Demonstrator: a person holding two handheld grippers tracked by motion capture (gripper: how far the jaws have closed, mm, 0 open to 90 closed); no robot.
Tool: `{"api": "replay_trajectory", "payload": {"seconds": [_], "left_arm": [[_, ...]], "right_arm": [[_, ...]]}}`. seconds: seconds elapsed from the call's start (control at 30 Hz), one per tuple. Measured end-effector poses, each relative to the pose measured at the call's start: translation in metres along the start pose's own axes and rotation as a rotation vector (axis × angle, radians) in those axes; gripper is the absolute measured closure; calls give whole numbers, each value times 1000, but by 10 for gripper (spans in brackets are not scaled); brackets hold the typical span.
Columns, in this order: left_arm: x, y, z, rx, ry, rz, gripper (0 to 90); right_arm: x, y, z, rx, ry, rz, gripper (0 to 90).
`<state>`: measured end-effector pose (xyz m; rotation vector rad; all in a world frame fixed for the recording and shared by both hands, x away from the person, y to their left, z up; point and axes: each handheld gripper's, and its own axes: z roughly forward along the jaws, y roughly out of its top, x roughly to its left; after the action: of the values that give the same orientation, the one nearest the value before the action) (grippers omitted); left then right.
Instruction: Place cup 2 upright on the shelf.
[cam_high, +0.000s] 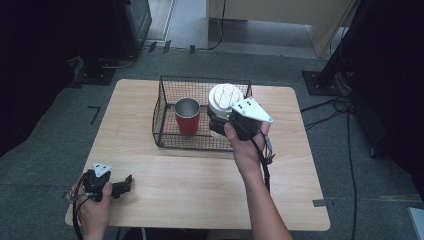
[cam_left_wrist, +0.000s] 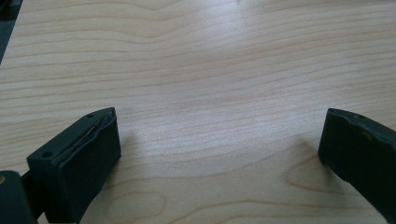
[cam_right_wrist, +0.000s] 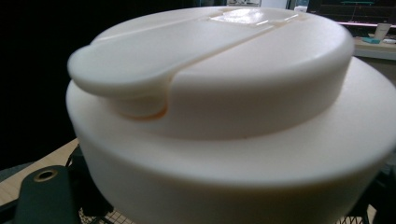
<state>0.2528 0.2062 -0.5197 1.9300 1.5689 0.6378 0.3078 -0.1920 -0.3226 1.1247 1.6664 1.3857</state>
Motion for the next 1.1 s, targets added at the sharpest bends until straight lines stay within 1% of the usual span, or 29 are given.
{"api": "replay_trajectory", "payload": {"seconds": [0.1, 0.33, 0.43, 0.53, 0.67, 0.77, 0.83, 0.93, 1.1], "left_arm": [[0, 0, 0, 0, 0, 0, 0], [0, 0, 0, -1, 1, 0, 0], [0, 0, 0, -2, 2, 0, 0], [0, 0, 0, -1, 1, -1, 0], [0, 0, 0, -1, 2, 0, 0], [0, 0, 0, -2, 2, -1, 0], [0, 0, 1, -3, 2, -2, 0], [0, 0, 1, -3, 2, -2, 0], [0, 0, 1, -2, 2, -1, 0]], "right_arm": [[-2, 2, 7, -3, -8, 0, 162], [-9, 0, 26, 10, -38, 5, 162], [-14, 2, 34, 9, -39, 42, 161], [-17, 3, 41, 5, -54, 42, 161], [-20, 2, 50, 9, -62, 61, 161], [-24, 0, 56, 13, -70, 77, 161], [-27, -4, 61, 26, -80, 89, 161], [-30, -10, 69, 52, -105, 84, 161], [-36, -20, 78, 79, -122, 92, 161]]}}
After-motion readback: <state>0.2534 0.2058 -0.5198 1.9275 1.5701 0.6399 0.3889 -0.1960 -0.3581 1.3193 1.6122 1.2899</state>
